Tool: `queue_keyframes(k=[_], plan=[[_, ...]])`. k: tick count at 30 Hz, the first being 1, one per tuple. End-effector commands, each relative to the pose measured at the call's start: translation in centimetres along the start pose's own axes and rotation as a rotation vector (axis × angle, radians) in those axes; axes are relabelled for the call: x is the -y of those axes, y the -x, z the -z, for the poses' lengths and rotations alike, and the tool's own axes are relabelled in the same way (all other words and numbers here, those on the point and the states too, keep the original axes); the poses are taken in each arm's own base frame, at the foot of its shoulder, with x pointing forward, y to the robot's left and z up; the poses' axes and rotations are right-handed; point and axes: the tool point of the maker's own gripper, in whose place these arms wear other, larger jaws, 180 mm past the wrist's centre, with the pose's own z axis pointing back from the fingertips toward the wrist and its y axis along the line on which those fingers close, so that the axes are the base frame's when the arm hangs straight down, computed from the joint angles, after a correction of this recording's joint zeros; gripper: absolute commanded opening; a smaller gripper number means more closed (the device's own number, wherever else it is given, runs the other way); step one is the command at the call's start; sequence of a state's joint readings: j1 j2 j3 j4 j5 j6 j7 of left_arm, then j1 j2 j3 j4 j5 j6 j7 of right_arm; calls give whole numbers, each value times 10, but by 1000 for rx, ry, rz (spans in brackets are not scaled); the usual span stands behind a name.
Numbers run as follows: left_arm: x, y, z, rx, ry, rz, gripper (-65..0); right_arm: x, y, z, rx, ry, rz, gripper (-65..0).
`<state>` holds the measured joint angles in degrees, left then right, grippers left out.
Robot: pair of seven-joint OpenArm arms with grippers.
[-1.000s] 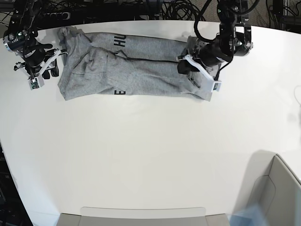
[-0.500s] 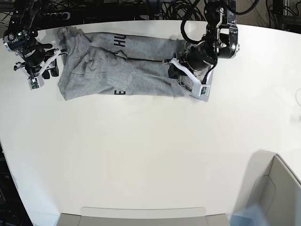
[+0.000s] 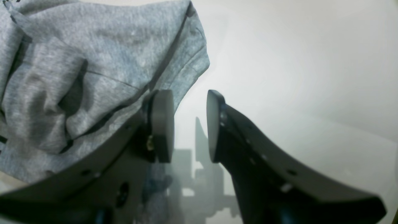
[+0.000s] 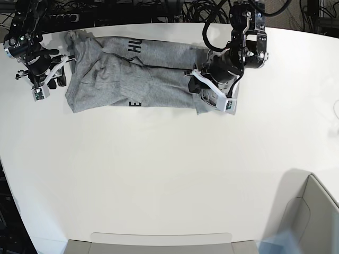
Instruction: Fold the T-shirt properly
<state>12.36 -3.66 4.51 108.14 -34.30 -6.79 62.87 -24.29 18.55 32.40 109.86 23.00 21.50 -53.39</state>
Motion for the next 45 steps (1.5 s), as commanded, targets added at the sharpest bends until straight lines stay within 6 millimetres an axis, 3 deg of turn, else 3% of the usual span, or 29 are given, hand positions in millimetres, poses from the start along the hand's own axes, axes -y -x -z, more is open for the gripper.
queue_keyframes(k=[1, 12, 15, 17, 22, 26, 30, 35, 41, 45], plan=[[9, -11, -3, 41, 27, 9, -476, 3, -13, -4, 41, 7, -21, -479], [20, -11, -7, 39, 98, -36, -487, 3, -13, -4, 41, 7, -21, -479], [35, -20, -15, 72, 159, -42, -487, 4, -13, -4, 41, 8, -21, -479], [42, -14, -15, 59, 199, -72, -487, 4, -13, -4, 41, 8, -21, -479], [33, -7, -8, 29, 186, -94, -487, 4, -13, -4, 43, 8, -21, -479], [14, 1, -5, -19, 109, -41, -484, 4, -12, -5, 40, 8, -21, -479], [11, 8, -6, -85, 100, -17, -462, 4, -12, -5, 40, 8, -21, -479], [12, 3, -8, -67, 101, -14, -442, 4, -12, -5, 40, 8, -21, -479], [23, -20, -20, 37, 120, 23, -443, 4, -12, -5, 38, 8, -21, -479], [22, -19, -20, 35, 117, 21, -478, 4, -11, -5, 37, 7, -21, -479]])
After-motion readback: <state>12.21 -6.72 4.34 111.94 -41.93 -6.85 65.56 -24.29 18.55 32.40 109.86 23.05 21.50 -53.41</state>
